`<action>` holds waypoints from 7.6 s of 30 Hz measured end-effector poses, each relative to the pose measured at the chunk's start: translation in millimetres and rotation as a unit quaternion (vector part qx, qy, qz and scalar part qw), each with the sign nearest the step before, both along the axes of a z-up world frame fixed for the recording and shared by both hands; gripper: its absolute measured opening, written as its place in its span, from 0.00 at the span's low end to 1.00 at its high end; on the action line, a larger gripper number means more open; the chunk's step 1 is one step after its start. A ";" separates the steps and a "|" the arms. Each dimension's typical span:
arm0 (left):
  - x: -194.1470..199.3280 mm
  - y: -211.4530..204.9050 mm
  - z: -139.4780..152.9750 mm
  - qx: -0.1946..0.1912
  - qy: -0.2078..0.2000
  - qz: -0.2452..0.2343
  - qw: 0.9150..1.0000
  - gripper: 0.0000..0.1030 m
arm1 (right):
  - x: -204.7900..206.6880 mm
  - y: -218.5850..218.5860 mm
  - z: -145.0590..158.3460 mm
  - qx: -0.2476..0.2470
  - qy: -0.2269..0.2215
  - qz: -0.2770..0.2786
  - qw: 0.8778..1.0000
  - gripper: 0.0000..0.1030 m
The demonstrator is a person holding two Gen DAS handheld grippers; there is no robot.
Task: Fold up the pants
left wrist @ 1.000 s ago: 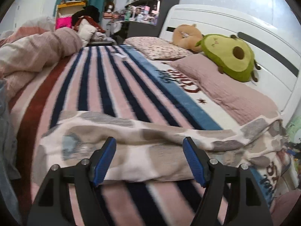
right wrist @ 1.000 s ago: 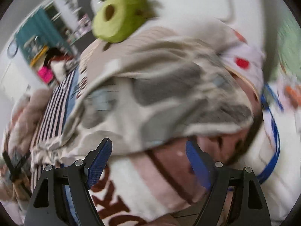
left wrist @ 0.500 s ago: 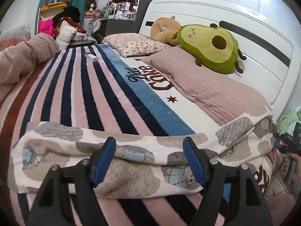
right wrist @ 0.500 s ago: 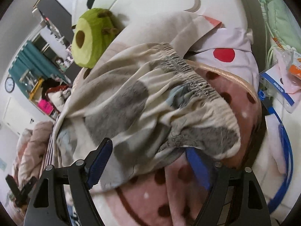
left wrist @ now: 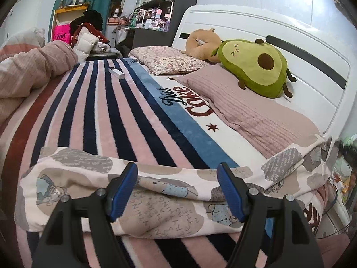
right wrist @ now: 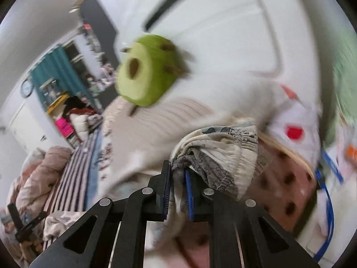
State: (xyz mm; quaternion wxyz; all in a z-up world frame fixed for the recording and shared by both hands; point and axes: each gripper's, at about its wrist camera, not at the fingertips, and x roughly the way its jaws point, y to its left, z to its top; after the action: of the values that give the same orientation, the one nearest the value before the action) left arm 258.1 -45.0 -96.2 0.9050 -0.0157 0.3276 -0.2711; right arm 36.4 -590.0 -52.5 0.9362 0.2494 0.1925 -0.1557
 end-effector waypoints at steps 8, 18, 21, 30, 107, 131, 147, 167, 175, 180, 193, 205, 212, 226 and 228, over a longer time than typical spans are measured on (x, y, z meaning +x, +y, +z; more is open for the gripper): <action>-6.2 17.4 -4.6 -0.005 -0.003 -0.007 1.000 0.68 | 78.8 119.6 56.4 -0.084 -0.024 0.161 0.983 0.06; -1.6 39.3 -23.3 -0.034 0.037 -0.025 0.998 0.70 | 175.3 290.7 -51.5 -0.096 0.156 0.407 0.895 0.03; 0.2 32.4 -30.2 -0.045 0.057 -0.050 0.996 0.70 | 173.9 307.9 -83.6 -0.080 0.209 0.435 0.872 0.07; -0.3 -1.6 -32.1 -0.056 0.072 -0.098 0.991 0.70 | 136.4 261.9 -55.7 -0.076 0.157 0.376 0.910 0.30; 63.0 151.0 -83.9 -0.058 0.127 0.243 0.960 0.39 | 143.9 191.3 -69.7 -0.033 0.186 0.232 0.954 0.40; -20.4 -152.9 29.4 0.006 -0.016 -0.133 0.991 0.11 | 110.4 153.4 -39.1 0.009 0.094 0.245 0.965 0.41; -27.0 -118.5 38.5 -0.013 0.009 -0.160 0.987 0.57 | 102.7 132.0 -30.3 0.013 0.076 0.207 0.975 0.48; 36.8 -51.4 -36.7 0.003 0.085 -0.066 0.994 0.59 | 179.8 253.7 -56.5 -0.204 0.168 0.226 0.938 0.83; 37.9 -52.7 -43.3 -0.004 0.102 -0.082 0.991 0.59 | 166.4 224.9 -54.0 -0.229 0.181 0.171 0.941 0.34; 35.7 -55.6 -43.1 0.007 0.100 -0.087 0.991 0.59 | 141.7 207.6 -54.2 -0.184 0.200 0.178 0.946 0.16; 31.9 -52.3 -39.3 0.017 0.095 -0.090 0.991 0.59 | 94.3 195.0 -20.3 -0.176 0.137 0.105 0.969 0.36; 34.7 -50.8 -40.8 0.009 0.103 -0.091 0.990 0.60 | 155.3 262.1 -68.2 -0.190 0.222 0.275 0.916 0.39; 31.8 -53.9 -39.7 0.018 0.097 -0.093 0.991 0.62 | 120.2 227.6 -69.9 -0.180 0.250 0.204 0.929 0.36; 32.8 -50.6 -37.9 0.015 0.098 -0.090 0.991 0.62 | 110.0 218.7 -50.9 -0.159 0.193 0.171 0.953 0.39; 33.0 -50.7 -38.2 0.014 0.099 -0.090 0.991 0.62 | 124.5 215.1 -54.5 -0.151 0.200 0.170 0.953 0.39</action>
State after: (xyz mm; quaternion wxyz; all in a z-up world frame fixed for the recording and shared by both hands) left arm 291.1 -95.7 -134.3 0.8401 0.0002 0.4195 -0.3440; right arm 160.8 -375.0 -107.0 0.9179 0.0321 0.3895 -0.0682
